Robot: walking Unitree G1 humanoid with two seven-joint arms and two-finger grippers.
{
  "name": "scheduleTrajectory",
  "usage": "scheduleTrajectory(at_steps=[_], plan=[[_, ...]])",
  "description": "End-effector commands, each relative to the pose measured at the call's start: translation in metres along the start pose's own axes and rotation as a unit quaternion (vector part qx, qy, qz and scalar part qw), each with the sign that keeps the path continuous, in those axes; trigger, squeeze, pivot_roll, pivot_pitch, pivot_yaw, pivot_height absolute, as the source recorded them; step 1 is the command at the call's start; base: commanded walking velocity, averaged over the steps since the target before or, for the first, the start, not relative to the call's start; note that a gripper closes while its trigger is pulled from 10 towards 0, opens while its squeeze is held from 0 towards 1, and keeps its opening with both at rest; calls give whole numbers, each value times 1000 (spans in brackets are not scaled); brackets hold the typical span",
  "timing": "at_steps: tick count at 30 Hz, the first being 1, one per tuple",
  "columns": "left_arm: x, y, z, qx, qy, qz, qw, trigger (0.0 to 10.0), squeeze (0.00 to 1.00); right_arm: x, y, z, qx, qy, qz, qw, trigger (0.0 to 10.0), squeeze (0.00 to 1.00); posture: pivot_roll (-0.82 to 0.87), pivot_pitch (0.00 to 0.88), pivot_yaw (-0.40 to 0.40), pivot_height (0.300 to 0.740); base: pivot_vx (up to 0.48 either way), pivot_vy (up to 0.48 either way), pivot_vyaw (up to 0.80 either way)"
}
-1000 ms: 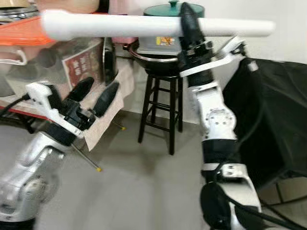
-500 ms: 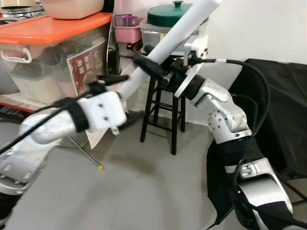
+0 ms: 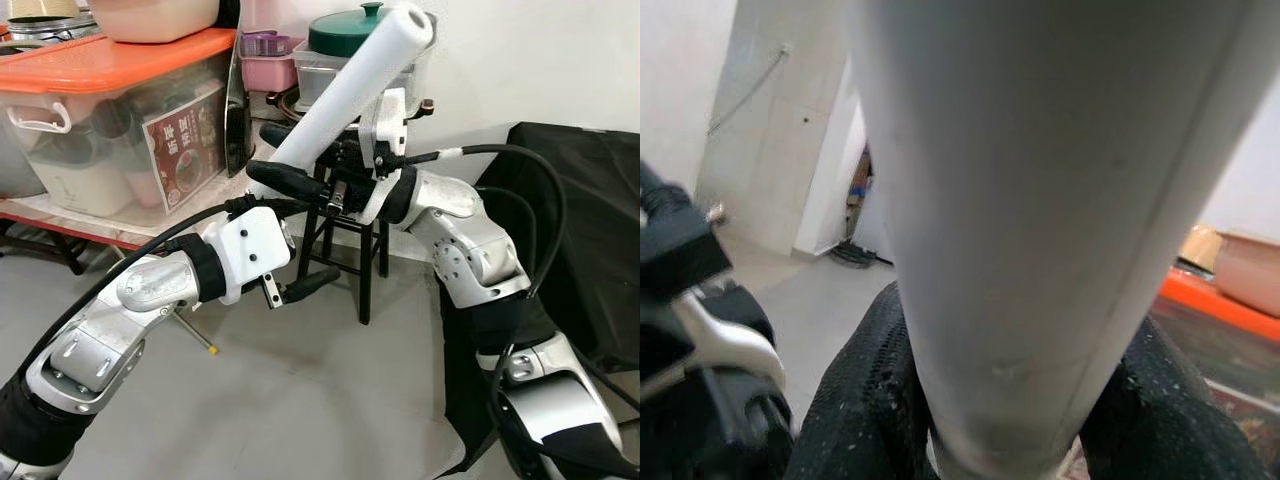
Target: Building children table
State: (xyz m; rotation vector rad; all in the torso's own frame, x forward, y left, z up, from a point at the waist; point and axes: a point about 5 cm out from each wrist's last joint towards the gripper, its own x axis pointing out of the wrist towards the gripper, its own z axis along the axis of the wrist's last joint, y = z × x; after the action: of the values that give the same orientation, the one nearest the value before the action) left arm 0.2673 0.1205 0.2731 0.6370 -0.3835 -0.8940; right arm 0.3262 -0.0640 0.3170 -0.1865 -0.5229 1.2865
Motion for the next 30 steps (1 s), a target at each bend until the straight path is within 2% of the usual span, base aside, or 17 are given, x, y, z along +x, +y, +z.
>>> scheduleTrajectory(at_steps=[1,3,4,8,9,11,14,15,18,20,22,23,25,30], plan=[[-19,18,0,-15,15,43,999,10000,0,-8,-8,-2,-11,22,-6,1000,0,0,30,0,-3,740,0,0,0],[-22,19,0,-22,17,42,999,10000,0,-10,-10,-2,-13,24,-11,1000,0,0,30,0,-3,740,0,0,0],[-32,17,0,-39,25,25,999,10000,0,-16,-17,0,-16,28,-26,999,0,0,30,0,-3,740,0,0,0],[-41,13,-2,-54,39,14,998,10000,0,-21,-22,1,-21,31,-36,999,0,0,36,0,-8,740,0,0,0],[-48,13,-5,-55,53,18,997,10000,0,-25,-24,3,-22,33,-39,998,0,0,37,0,-10,740,0,0,0],[-56,21,-12,-51,73,63,994,10000,0,-31,-23,6,-19,30,-22,999,0,0,41,0,-14,740,0,0,0],[-56,24,-14,-49,75,79,993,10000,0,-32,-22,7,-17,30,-11,999,0,0,39,0,-15,740,0,0,0],[-53,26,-13,-56,61,96,992,10000,0,-33,-18,6,-17,32,8,999,0,0,36,0,-17,740,0,0,0],[-48,24,-9,-73,39,97,992,10000,0,-33,-15,6,-16,33,23,999,0,0,36,0,-17,740,0,0,0],[-32,11,2,-116,-19,70,991,10000,0,-31,-2,0,-12,48,76,996,0,0,29,0,-14,740,0,0,0],[-26,6,5,-129,-37,58,989,10000,0,-31,4,-3,-9,55,98,994,0,0,29,0,-14,740,0,0,0],[-26,6,5,-129,-37,58,989,10000,0,-31,4,-3,-9,55,98,994,0,0,29,0,-14,740,0,0,0],[-17,-3,8,-141,-49,41,988,10000,0,-29,10,-5,-4,57,117,991,0,0,23,0,-9,740,0,0,0],[-11,-6,4,-142,-39,40,988,10000,0,-25,14,1,4,33,133,991,0,0,21,0,-5,740,0,0,0]])
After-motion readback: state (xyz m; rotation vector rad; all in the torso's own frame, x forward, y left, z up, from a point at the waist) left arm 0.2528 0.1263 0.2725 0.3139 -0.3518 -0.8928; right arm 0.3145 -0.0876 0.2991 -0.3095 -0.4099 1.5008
